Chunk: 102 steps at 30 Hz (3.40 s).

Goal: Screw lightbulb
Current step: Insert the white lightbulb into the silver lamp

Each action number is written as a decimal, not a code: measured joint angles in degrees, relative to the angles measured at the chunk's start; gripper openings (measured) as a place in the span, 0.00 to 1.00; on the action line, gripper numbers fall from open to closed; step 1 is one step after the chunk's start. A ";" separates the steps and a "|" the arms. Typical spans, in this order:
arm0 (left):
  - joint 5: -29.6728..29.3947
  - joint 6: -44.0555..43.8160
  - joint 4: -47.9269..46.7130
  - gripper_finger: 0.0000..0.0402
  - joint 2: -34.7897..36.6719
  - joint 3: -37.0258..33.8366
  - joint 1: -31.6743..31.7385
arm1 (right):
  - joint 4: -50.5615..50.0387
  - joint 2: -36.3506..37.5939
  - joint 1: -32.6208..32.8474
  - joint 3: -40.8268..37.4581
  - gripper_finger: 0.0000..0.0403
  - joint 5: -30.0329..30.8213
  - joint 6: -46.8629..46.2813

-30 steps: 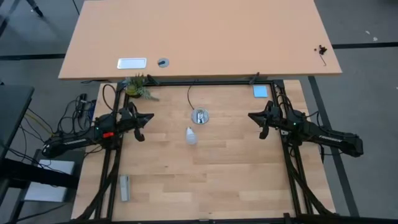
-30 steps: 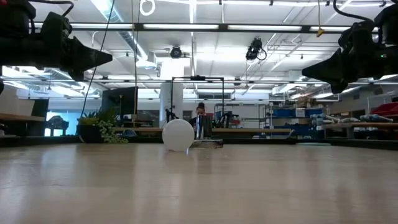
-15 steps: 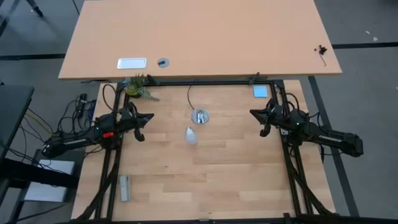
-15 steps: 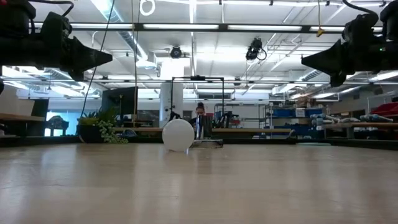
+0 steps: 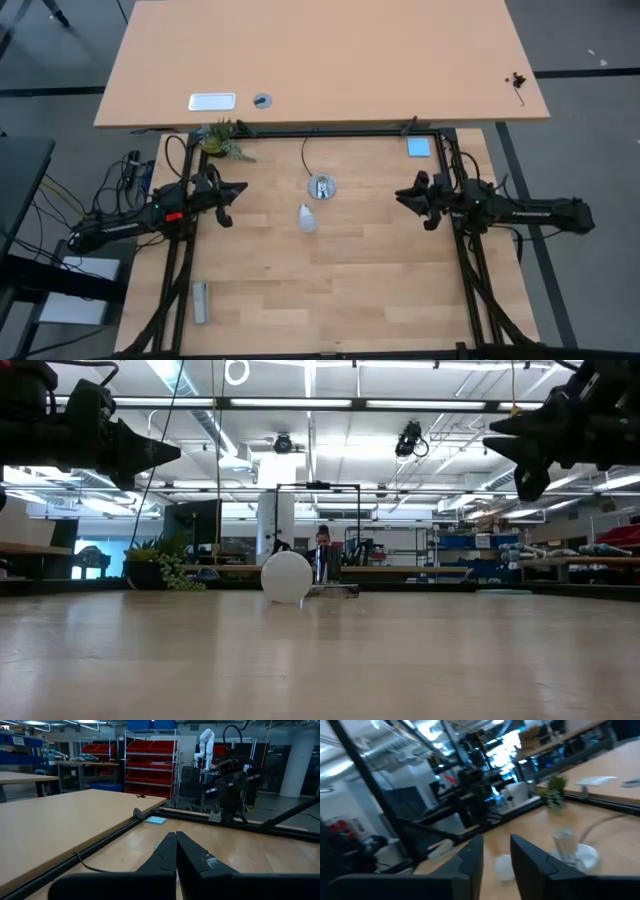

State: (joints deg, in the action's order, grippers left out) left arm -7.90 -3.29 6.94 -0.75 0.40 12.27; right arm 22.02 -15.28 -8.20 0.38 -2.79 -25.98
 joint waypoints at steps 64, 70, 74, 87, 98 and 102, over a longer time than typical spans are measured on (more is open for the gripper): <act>2.30 -3.47 8.22 0.01 -1.02 0.00 -0.02 | 15.16 -78.63 14.68 46.01 0.43 15.26 15.16; 2.45 -4.77 3.59 0.01 -2.30 0.00 -0.02 | -1.62 -83.47 17.06 56.17 0.51 26.75 9.05; 2.19 -4.63 2.37 0.01 -4.17 0.00 -0.02 | -10.07 -86.43 17.91 61.38 0.58 32.97 3.00; 2.05 -4.70 -1.71 0.05 -12.37 0.00 -0.02 | -11.61 -97.55 17.85 68.54 0.81 33.65 -0.02; 2.21 -4.63 -0.97 0.12 -16.82 0.00 -0.02 | -13.37 -102.77 17.37 68.91 0.83 41.86 -4.56; 3.70 -4.79 -0.54 0.14 -17.78 -0.01 -0.02 | -13.78 -103.55 17.33 68.88 0.83 41.80 -5.85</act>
State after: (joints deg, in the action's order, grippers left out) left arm -4.20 -8.08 6.40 -18.53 0.39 12.25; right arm 8.25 -118.83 9.13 69.26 39.01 -31.83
